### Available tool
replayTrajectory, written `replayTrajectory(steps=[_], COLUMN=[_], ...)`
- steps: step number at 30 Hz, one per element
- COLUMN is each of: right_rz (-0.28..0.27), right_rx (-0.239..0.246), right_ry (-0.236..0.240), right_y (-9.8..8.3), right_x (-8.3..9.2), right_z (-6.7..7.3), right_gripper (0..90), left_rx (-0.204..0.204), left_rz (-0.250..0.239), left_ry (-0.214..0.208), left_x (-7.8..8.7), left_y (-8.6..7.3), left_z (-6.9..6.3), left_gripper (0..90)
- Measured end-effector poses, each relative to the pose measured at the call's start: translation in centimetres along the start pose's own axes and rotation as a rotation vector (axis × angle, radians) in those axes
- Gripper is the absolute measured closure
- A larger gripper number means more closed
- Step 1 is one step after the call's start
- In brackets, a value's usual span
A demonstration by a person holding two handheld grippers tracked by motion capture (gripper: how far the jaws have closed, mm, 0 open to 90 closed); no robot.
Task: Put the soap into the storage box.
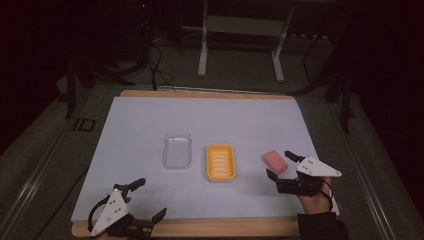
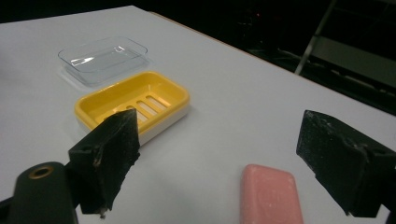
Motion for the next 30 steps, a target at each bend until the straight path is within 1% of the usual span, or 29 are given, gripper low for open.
replayTrajectory(steps=[3,5,7,8,11,13,14,16,17,18,20,21,22,23,24,25,26,28,30], right_rz=[-0.004,-0.014,0.005,0.005,0.032,0.028,0.02,0.025,0.028,0.028,0.055,0.078,0.078,0.097,0.131,0.131,0.172,0.209,0.258], right_rx=[0.009,0.035,0.032,0.032,0.016,0.014,0.011,0.002,-0.006,-0.006,-0.021,-0.025,-0.025,-0.02,-0.017,-0.017,-0.034,-0.081,-0.113], right_ry=[0.001,-0.01,-0.02,-0.02,-0.034,-0.038,-0.061,-0.078,-0.085,-0.085,-0.115,-0.142,-0.142,-0.157,-0.179,-0.179,-0.199,-0.213,-0.232], right_y=[0.1,0.3,0.2,0.2,-0.2,-0.2,-0.2,-0.2,-0.1,-0.1,-0.2,-0.2,-0.2,-0.3,-0.5,-0.5,-0.7,-0.9,-1.1], right_x=[0.0,0.2,0.1,0.1,-0.2,-0.3,-0.5,-0.6,-0.7,-0.7,-0.7,-0.6,-0.6,-0.6,-0.6,-0.6,-0.6,-0.5,-0.4], right_z=[0.1,0.2,0.0,0.0,-0.3,-0.4,-0.6,-0.8,-0.9,-0.9,-1.2,-1.6,-1.6,-1.8,-2.1,-2.1,-2.3,-2.6,-2.9], right_gripper=[12.9,12.6,12.5,12.5,12.6,12.6,12.6,12.6,12.6,12.6,12.6,12.7,12.7,12.7,12.7,12.7,12.6,12.6,12.5], left_rx=[-0.002,-0.005,-0.007,-0.009,-0.009,-0.009,-0.009,-0.013,-0.013,-0.016,-0.02,-0.021,-0.022,-0.022,-0.022,-0.022,-0.022,-0.024,-0.025], left_rz=[0.0,-0.003,-0.002,0.0,-0.001,-0.002,-0.004,-0.004,-0.004,0.002,0.003,0.004,0.005,0.005,0.005,0.005,0.005,0.008,0.011], left_ry=[-0.001,-0.005,-0.004,-0.005,-0.006,-0.012,-0.016,-0.029,-0.029,-0.032,-0.035,-0.034,-0.034,-0.033,-0.032,-0.031,-0.03,-0.029,-0.029], left_x=[0.0,0.0,0.0,0.0,0.0,0.0,-0.1,-0.2,-0.2,-0.2,-0.3,-0.3,-0.3,-0.3,-0.3,-0.3,-0.3,-0.3,-0.3], left_y=[0.0,0.0,0.0,0.0,0.0,0.0,0.0,0.0,0.0,0.0,0.0,-0.1,-0.1,-0.1,-0.1,-0.1,-0.1,-0.1,-0.1], left_z=[0.0,-0.1,-0.1,-0.1,-0.1,-0.1,-0.2,-0.4,-0.4,-0.4,-0.5,-0.5,-0.5,-0.5,-0.5,-0.4,-0.4,-0.4,-0.5], left_gripper=[0.3,0.3,0.3,0.3,0.3,0.3,0.2,0.2,0.3,0.3,0.3,0.3,0.3,0.2,0.3,0.3,0.3,0.3,0.3])
Point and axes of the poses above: each handheld gripper's, and its own axes: x roughly backward along the jaws, y roughly out of its top, z roughly to its left, the point moved 7 cm from there along -x, roughly forward along the jaws, and after that the axes turned 10 degrees about -y, right-handed, at the moved point
